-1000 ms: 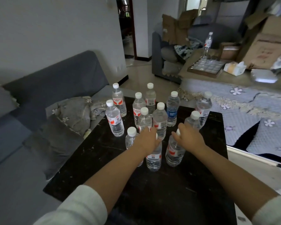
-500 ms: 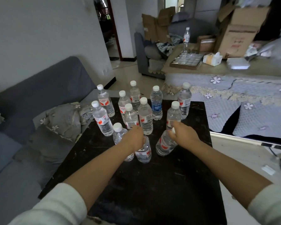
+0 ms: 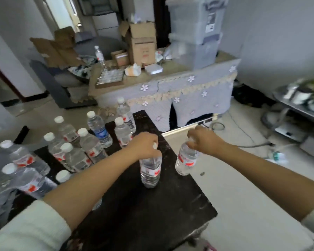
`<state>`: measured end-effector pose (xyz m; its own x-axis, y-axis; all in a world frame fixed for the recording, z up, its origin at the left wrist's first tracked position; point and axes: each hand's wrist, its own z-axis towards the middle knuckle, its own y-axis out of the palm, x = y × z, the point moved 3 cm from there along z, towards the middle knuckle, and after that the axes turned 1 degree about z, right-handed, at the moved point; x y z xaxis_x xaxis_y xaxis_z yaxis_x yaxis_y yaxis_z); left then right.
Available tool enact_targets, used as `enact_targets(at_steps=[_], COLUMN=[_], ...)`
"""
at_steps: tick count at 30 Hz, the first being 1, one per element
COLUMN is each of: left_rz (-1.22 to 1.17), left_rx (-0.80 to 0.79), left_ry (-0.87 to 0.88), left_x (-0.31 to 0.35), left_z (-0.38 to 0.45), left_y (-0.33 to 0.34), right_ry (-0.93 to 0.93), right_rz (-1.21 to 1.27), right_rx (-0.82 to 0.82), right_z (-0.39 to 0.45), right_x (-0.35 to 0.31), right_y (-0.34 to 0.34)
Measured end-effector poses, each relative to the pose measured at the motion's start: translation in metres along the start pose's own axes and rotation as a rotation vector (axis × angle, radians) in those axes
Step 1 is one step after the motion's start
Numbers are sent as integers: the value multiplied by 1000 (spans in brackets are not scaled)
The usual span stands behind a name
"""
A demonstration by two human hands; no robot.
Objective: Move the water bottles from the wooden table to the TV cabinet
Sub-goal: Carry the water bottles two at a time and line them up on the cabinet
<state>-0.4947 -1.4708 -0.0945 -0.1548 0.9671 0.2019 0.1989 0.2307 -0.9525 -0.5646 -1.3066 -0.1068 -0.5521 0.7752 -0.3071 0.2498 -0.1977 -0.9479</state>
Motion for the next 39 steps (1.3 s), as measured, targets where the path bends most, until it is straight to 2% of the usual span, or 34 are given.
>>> enact_targets(at_steps=[6,10,17,21,25,34,39], left_rz=[-44,-50,-57,27,113,87,144], left_rx=[-7,-18,-159,-209,-169,-182,-200], left_ry=[327,498,713,845,934,1038,1127], left_x=[120,212,378,488,584,767,871], left_z=[24,33,28,16,4,1,19], left_y=[4,12,34,62,86,127,152], right_ry=[305,495,794,912,1006,1219,1325], right_rz=[6,-4,48,118,164,210,269], right_rx=[99,105,170,223,304,494,518], right_z=[-88,-151,-277,-358,-429,-542,-584], right_x=[72,129,238,305,367,496,578], right_y=[-42,-64,-95,-115,-133,-163,-172])
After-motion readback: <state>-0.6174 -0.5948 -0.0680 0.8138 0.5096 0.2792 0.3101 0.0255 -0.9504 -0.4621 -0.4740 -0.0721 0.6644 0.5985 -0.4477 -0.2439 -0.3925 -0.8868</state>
